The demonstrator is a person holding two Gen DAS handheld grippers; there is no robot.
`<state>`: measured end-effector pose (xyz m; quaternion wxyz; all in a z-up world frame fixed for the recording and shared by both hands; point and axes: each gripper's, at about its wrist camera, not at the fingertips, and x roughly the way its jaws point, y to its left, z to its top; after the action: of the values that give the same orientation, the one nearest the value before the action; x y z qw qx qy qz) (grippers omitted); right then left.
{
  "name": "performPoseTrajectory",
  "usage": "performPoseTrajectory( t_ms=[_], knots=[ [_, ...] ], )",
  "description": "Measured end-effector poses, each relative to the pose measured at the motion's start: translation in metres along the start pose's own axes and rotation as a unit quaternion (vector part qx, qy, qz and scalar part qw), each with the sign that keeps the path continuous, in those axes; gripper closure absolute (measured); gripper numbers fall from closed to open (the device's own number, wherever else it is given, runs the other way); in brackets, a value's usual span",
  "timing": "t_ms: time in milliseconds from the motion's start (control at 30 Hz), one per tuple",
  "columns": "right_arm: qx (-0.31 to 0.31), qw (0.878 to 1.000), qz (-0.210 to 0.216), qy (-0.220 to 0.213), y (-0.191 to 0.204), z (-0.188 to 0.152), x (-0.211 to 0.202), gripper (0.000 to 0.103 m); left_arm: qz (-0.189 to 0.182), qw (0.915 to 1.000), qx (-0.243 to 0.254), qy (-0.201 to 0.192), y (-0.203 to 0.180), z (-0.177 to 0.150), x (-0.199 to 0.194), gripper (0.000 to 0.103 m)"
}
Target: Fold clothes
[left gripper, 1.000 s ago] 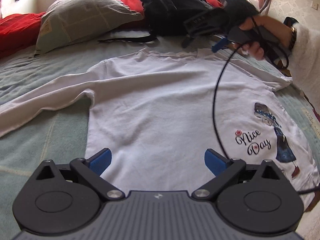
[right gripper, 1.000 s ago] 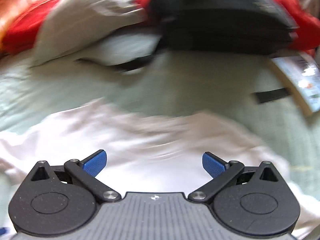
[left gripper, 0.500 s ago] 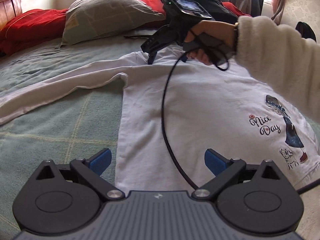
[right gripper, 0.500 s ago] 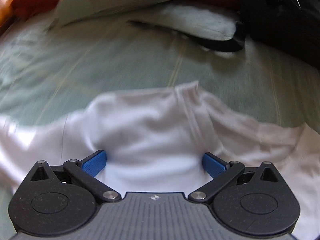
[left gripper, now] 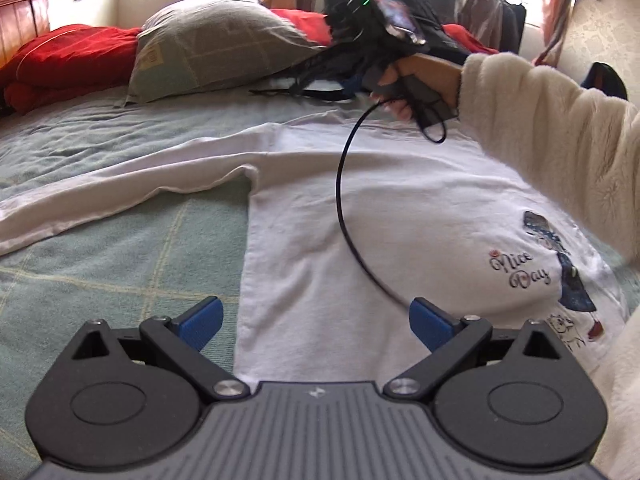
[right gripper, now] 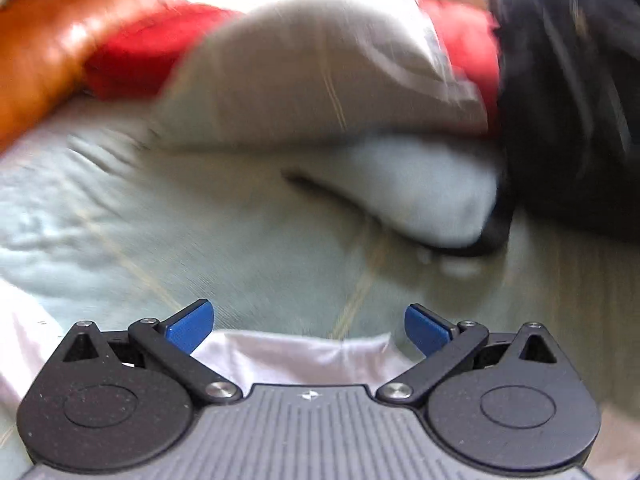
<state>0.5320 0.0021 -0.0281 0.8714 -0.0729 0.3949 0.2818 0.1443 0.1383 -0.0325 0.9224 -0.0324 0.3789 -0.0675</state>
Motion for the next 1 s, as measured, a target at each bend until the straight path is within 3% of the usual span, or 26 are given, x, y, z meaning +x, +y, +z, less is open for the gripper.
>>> performPoseTrajectory(
  t_ms=[67,133,333,467,567,600,667,700,833,900,1000],
  knots=[
    [-0.023,0.999,0.029,-0.019,-0.004,0.002,-0.020,0.014,-0.008,1.0000,0.002,0.001,-0.003,0.001,0.003,0.004],
    [-0.052,0.998,0.039,-0.010,-0.006,0.002,-0.022,0.026,-0.014,0.9999,0.003,0.001,-0.004,0.001,0.006,0.004],
    [-0.122,0.991,0.042,0.024,-0.012,-0.008,0.004,0.029,-0.022,0.9997,-0.010,0.009,0.003,0.001,0.010,0.004],
    [-0.145,0.986,0.075,0.015,-0.017,-0.017,0.017,0.030,-0.027,0.9994,-0.017,0.014,0.005,0.004,0.017,0.004],
    [-0.180,0.978,0.097,0.031,-0.010,-0.024,0.024,0.039,-0.025,0.9993,-0.018,0.021,0.005,0.003,0.022,0.004],
    [-0.197,0.975,0.098,0.031,-0.007,-0.027,0.023,0.047,-0.024,0.9993,-0.018,0.024,0.005,0.003,0.023,0.004],
    [-0.222,0.970,0.099,0.030,0.001,-0.031,0.019,0.085,-0.021,0.9992,-0.019,0.028,0.005,0.003,0.026,0.004],
    [-0.231,0.968,0.099,0.029,0.005,-0.032,0.017,0.098,-0.020,0.9992,-0.019,0.029,0.004,0.003,0.027,0.004],
    [-0.258,0.964,0.062,0.008,0.020,-0.034,0.012,0.098,-0.022,0.9992,-0.020,0.026,0.004,0.005,0.028,0.004],
    [-0.234,0.971,0.048,-0.005,0.018,-0.029,0.015,0.098,-0.023,0.9992,-0.022,0.023,0.003,0.005,0.026,0.004],
    [-0.198,0.979,0.047,0.010,0.014,-0.028,0.024,0.096,-0.023,0.9993,-0.022,0.020,0.003,0.006,0.022,0.004]
  ],
)
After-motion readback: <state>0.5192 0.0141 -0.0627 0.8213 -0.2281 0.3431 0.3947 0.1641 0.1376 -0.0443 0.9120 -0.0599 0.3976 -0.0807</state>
